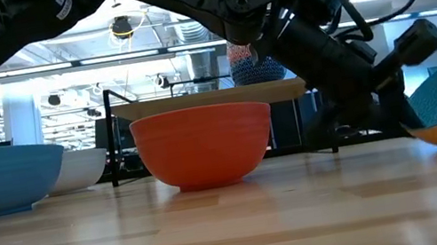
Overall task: Place and stack bowls onto a shelf
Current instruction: Stack the light blue patterned bowl on top of the red patterned bowl on the shelf
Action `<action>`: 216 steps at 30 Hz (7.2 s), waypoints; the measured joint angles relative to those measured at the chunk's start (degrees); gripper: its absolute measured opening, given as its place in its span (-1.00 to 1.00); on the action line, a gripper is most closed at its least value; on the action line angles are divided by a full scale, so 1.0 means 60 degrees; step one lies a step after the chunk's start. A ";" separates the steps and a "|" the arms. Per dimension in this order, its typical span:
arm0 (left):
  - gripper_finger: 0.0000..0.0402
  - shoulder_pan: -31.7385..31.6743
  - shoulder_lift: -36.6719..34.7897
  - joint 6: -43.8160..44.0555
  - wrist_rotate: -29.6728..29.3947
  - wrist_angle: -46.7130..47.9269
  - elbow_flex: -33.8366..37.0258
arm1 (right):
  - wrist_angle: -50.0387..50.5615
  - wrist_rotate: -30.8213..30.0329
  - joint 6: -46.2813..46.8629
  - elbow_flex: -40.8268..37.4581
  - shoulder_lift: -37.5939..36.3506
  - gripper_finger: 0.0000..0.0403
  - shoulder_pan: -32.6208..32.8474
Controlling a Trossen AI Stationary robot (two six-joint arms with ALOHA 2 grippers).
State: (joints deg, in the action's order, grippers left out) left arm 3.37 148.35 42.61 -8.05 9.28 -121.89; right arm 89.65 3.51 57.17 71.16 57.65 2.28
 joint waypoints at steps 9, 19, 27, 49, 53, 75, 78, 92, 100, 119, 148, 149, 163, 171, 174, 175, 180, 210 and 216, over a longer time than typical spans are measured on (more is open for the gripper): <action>-0.98 -0.0002 -0.0029 0.0001 0.0050 0.0009 -0.0015 | 0.0002 0.0000 -0.0041 0.0000 0.0000 -0.17 0.0000; -0.99 0.0052 -0.0233 -0.0341 -0.0528 0.1422 -0.0621 | -0.0268 -0.0076 -0.0813 0.0000 -0.0084 -0.13 0.0052; -1.00 0.0536 -0.1015 -0.0940 -0.2546 0.3778 -0.1752 | -0.1675 -0.1408 -0.1677 0.0000 -0.0117 0.06 0.1666; -1.00 0.1919 -0.2877 0.0163 -0.8164 0.7935 -0.2186 | -0.4709 -0.8854 -0.2359 0.0000 0.1806 0.18 0.4996; -1.00 0.2104 -0.3119 0.0232 -0.8688 0.8510 -0.2192 | -0.4773 -0.9645 -0.2608 0.0000 0.2530 0.18 0.4994; -1.00 0.2329 -0.3566 -0.3844 -0.8591 0.8930 -0.2138 | -0.6267 -0.9043 -0.5459 0.0000 0.2809 -0.12 0.4433; -1.00 0.2333 -0.3574 -0.4684 -0.8302 0.8518 -0.2138 | -0.6334 -0.8695 -0.5845 0.0005 0.2627 -0.13 0.4232; -1.00 0.2039 -0.3745 -0.1000 -0.8835 0.8457 -0.2151 | -0.6019 -1.0105 -0.4087 0.0011 0.1779 -0.13 0.4226; -1.00 0.2026 -0.3845 -0.0760 -0.9869 0.8396 -0.2178 | -0.5525 -1.2427 -0.3438 0.0000 0.1846 -0.13 0.5444; -1.00 0.1877 -0.4073 -0.5479 -0.9367 0.6769 -0.1956 | -0.5419 -1.2385 -0.5253 -0.0386 0.1253 0.09 0.5453; -1.00 0.1297 -0.4087 -0.1814 -1.0776 0.6018 -0.1967 | -0.6642 -1.5523 -0.3604 -0.0390 0.1852 -0.04 0.6071; -1.00 0.1317 -0.4087 -0.1936 -1.0777 0.6014 -0.1967 | -0.6452 -1.5299 -0.3365 -0.0390 0.1796 -0.04 0.5939; -1.00 0.1462 -0.4080 -0.3810 -1.0392 0.4597 -0.1960 | -0.5616 -1.2580 -0.3744 -0.0372 0.0679 -0.05 0.5220; -1.00 0.1466 -0.4080 -0.4035 -1.0170 0.4115 -0.1960 | -0.5672 -1.2375 -0.4304 -0.0372 0.0685 -0.05 0.5097; -1.00 0.1483 -0.4080 -0.3829 -1.0131 0.4102 -0.1960 | -0.5680 -1.2316 -0.4327 -0.0372 0.0627 -0.05 0.5030; -1.00 0.1498 -0.4080 -0.3728 -1.0117 0.4102 -0.1960 | -0.5705 -1.2233 -0.4324 -0.0372 0.0608 -0.06 0.4991; -1.00 0.1578 -0.4071 -0.2748 -1.0175 0.4144 -0.1953 | -0.5958 -1.2101 -0.4324 -0.0364 0.0601 -0.17 0.4663; -0.91 0.1670 -0.4069 -0.2873 -1.1224 0.2610 -0.2044 | -0.7654 -1.0849 -0.6009 0.0157 0.0706 -0.72 0.1998; -0.90 0.1727 -0.4103 -0.2735 -1.0826 0.2181 -0.2067 | -0.7578 -0.9923 -0.6231 0.0130 0.0751 -0.81 0.1285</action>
State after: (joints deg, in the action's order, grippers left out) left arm 13.73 123.73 26.20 -73.01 22.36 -134.29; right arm 44.19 -56.03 19.78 71.94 62.16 9.99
